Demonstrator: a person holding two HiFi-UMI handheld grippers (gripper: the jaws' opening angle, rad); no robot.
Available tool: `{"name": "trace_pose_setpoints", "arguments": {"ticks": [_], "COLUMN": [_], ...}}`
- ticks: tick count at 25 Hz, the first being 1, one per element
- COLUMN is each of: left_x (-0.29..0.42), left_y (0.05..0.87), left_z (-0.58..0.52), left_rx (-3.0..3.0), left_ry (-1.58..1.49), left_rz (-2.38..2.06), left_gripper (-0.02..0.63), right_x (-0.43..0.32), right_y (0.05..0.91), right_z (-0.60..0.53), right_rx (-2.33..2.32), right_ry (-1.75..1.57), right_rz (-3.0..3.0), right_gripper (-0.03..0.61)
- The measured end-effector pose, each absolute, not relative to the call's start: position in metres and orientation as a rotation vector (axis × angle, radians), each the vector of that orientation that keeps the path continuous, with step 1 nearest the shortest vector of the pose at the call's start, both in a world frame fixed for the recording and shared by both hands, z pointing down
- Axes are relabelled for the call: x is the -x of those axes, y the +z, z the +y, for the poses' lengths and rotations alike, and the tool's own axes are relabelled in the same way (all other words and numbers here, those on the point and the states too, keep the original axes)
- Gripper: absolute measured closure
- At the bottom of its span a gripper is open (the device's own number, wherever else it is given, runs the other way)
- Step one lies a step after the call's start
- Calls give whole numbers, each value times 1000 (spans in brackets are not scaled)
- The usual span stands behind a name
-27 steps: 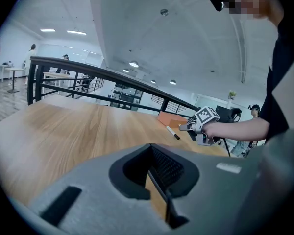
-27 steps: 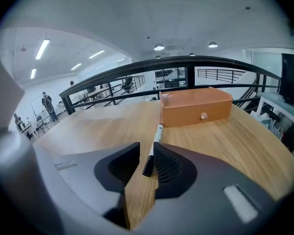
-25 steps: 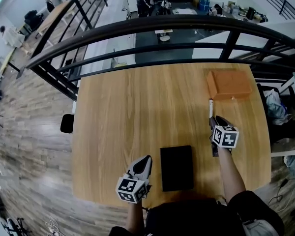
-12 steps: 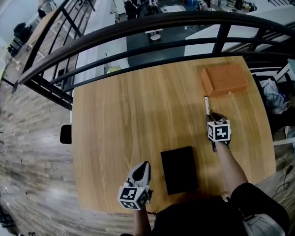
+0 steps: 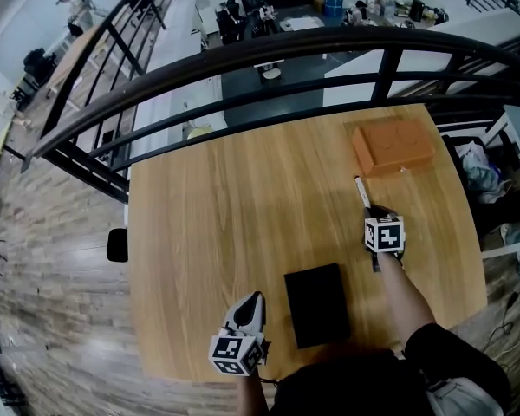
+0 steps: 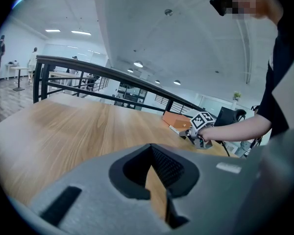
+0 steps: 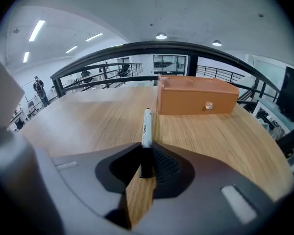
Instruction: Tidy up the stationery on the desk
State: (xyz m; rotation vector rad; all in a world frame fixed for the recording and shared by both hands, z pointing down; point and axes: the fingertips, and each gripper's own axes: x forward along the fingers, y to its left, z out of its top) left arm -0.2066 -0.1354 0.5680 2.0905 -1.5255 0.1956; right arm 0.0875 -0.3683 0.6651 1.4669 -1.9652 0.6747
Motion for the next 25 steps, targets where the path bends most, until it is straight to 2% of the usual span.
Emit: {"name": "trace_pose_setpoints", "arguments": {"ticks": [25], "left_x": [183], "left_y": [537], "left_z": [-121], "left_rx": [-2197], "left_ry": [175], "left_rz": [-1509], "left_gripper": [615], "right_x": [-103], "right_y": [631], "right_z": [-282], "right_rx": [-1526], "right_ry": [696], "right_rz": [-2045], "right_gripper": [506]}}
